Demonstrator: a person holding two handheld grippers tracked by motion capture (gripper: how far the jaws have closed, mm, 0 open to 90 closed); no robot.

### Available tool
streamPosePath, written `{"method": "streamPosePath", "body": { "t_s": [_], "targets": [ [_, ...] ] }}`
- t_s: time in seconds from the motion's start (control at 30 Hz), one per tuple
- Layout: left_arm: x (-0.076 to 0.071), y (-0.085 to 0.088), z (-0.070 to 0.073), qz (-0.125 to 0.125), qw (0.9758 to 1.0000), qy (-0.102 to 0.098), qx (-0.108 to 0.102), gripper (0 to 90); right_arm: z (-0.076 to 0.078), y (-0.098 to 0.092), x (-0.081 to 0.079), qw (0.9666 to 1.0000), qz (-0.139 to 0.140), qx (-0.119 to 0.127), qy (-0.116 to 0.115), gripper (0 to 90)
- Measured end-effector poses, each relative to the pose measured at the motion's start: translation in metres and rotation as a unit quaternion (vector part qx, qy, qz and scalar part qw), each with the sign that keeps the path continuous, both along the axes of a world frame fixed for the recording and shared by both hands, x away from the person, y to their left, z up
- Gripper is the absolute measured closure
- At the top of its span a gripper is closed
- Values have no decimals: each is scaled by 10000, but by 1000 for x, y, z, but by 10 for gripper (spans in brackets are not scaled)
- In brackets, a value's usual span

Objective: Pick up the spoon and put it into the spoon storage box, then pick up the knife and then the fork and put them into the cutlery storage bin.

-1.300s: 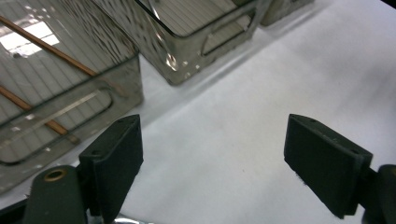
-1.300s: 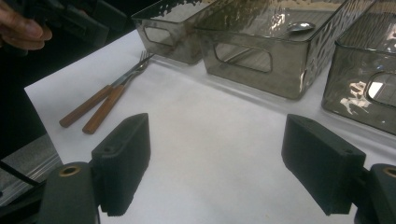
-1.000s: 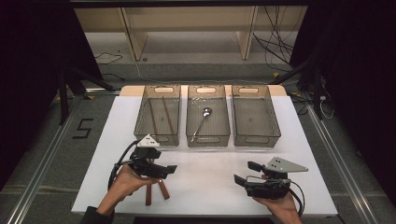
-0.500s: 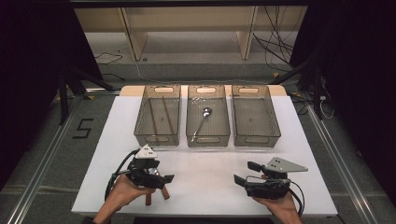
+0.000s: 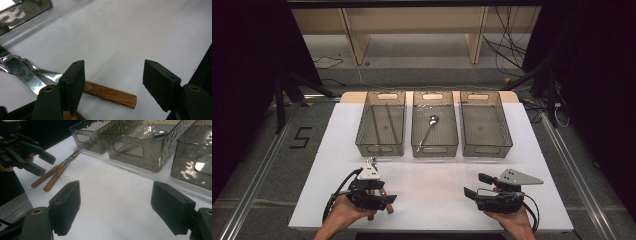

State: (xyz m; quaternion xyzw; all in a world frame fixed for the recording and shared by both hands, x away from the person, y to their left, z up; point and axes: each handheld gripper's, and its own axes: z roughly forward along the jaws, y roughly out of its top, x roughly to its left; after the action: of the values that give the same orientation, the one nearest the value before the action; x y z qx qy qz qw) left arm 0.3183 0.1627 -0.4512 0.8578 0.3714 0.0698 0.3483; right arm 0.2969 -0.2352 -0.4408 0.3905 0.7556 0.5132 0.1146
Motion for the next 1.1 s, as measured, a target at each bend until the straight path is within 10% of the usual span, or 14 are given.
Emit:
{"method": "streamPosePath", "body": {
  "t_s": [0.83,1.1],
  "targets": [
    [-16,10,-17,-189,9979,211,576,863,0,1,-1,10000,-11,-7,14,247],
    [-16,13,-21,-189,9968,408,664,884,-1,1,0,10000,0,-5,5,247]
  ]
}}
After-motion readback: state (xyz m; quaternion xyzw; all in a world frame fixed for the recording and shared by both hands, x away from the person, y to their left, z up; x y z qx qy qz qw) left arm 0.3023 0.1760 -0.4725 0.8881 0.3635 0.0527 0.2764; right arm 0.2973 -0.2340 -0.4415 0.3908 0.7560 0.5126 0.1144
